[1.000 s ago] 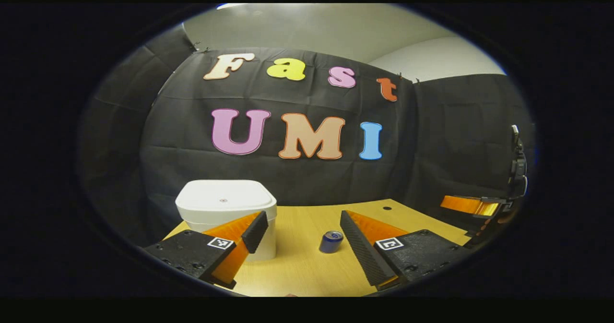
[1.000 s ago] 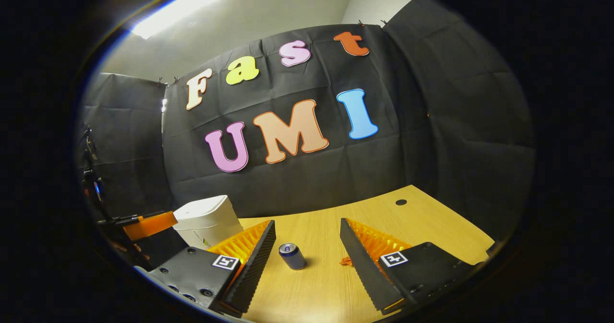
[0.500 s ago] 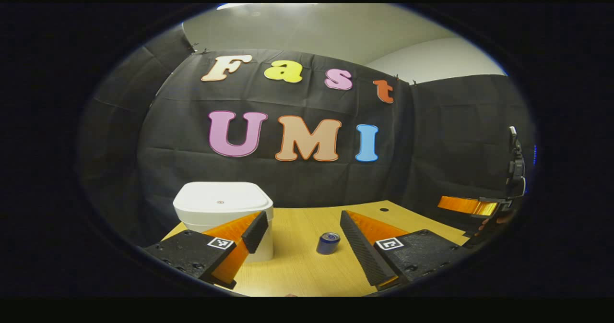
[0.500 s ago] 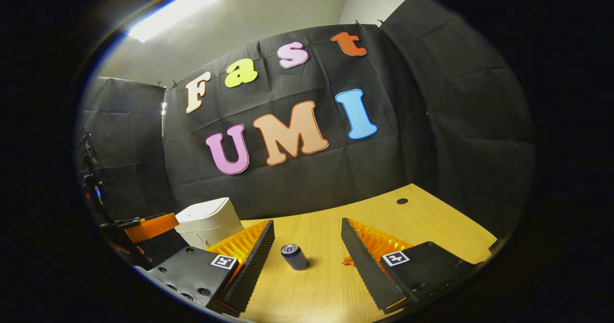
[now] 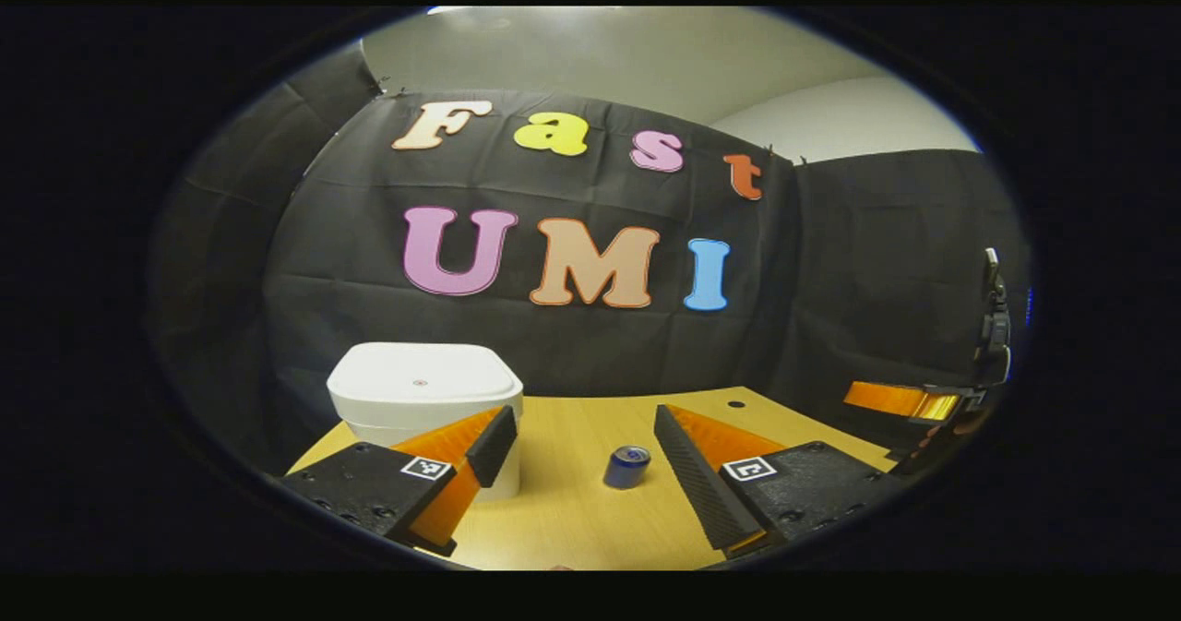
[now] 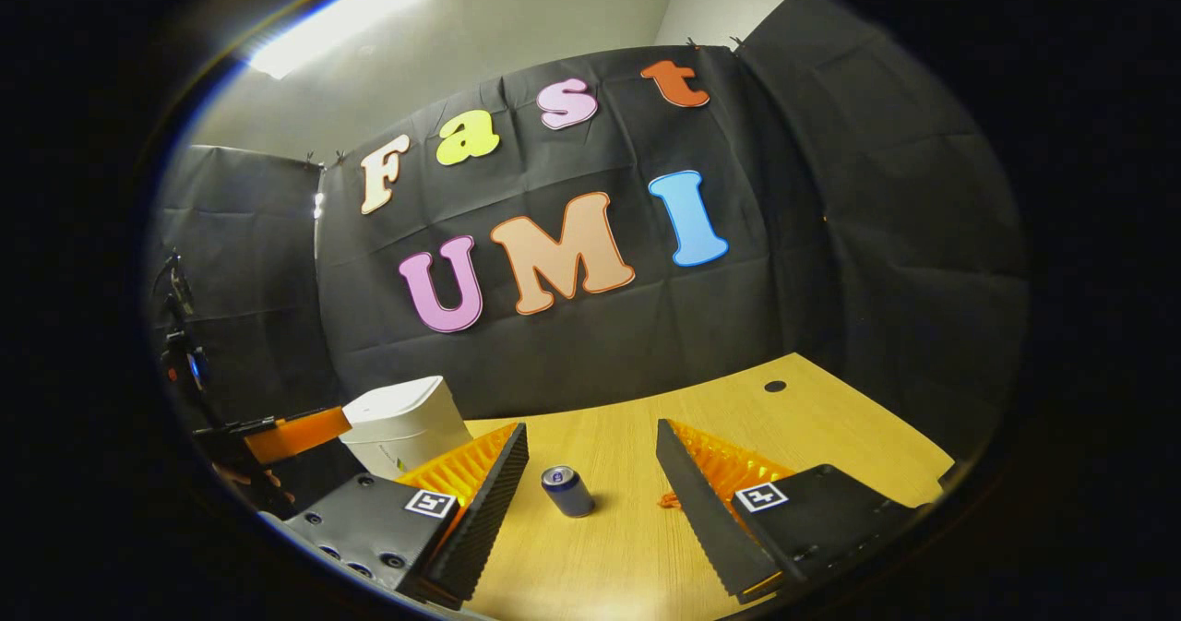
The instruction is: Press the lid of the desktop garbage bin to open it, pick up the crumpled paper on the desktop and throw it into the bin, then pick up the pop can on the desktop and drop it into the bin, and finally close the garbage bin lid.
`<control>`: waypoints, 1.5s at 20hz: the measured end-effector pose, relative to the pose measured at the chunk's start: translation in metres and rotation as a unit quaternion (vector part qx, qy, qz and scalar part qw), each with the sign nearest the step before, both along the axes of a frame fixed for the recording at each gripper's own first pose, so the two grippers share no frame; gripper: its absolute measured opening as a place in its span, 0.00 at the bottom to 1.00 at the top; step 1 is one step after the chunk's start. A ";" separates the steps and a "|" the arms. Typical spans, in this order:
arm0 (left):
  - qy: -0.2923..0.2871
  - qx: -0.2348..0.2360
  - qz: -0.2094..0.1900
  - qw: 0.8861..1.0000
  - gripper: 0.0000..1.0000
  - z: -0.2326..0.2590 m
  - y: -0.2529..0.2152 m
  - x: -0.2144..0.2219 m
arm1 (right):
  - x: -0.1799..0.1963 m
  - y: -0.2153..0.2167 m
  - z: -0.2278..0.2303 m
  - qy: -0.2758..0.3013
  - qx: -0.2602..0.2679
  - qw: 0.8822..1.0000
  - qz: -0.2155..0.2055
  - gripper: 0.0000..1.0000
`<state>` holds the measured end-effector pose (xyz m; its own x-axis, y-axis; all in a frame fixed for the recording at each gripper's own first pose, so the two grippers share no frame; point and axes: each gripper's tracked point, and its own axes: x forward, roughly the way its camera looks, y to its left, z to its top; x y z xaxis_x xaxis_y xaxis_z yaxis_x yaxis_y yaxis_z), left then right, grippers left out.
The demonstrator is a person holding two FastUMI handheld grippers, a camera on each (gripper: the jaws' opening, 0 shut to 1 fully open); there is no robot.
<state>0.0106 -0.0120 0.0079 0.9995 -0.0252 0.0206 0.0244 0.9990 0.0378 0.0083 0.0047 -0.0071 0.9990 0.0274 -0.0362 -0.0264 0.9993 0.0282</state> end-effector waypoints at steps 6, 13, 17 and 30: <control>0.003 -0.030 0.016 0.999 0.60 -0.001 0.005 0.006 | -0.001 -0.003 0.002 -0.003 0.001 1.000 -0.003 0.94; 0.020 -0.028 0.054 0.998 0.08 0.007 0.045 0.023 | 0.004 -0.006 0.004 -0.008 0.010 1.000 -0.003 0.94; -0.019 -0.006 0.088 0.996 0.00 0.038 0.097 0.055 | 0.006 -0.004 0.002 -0.004 0.012 1.000 0.002 0.94; -0.007 -0.033 0.133 0.991 0.00 -0.008 0.166 0.097 | 0.006 -0.011 -0.017 0.038 -0.024 0.999 -0.026 0.90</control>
<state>0.1071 0.1540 0.0001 0.9704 0.2399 0.0271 -0.2391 0.9706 -0.0287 0.0143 -0.0059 -0.0237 0.9933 -0.0272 -0.1123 0.0251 0.9995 -0.0196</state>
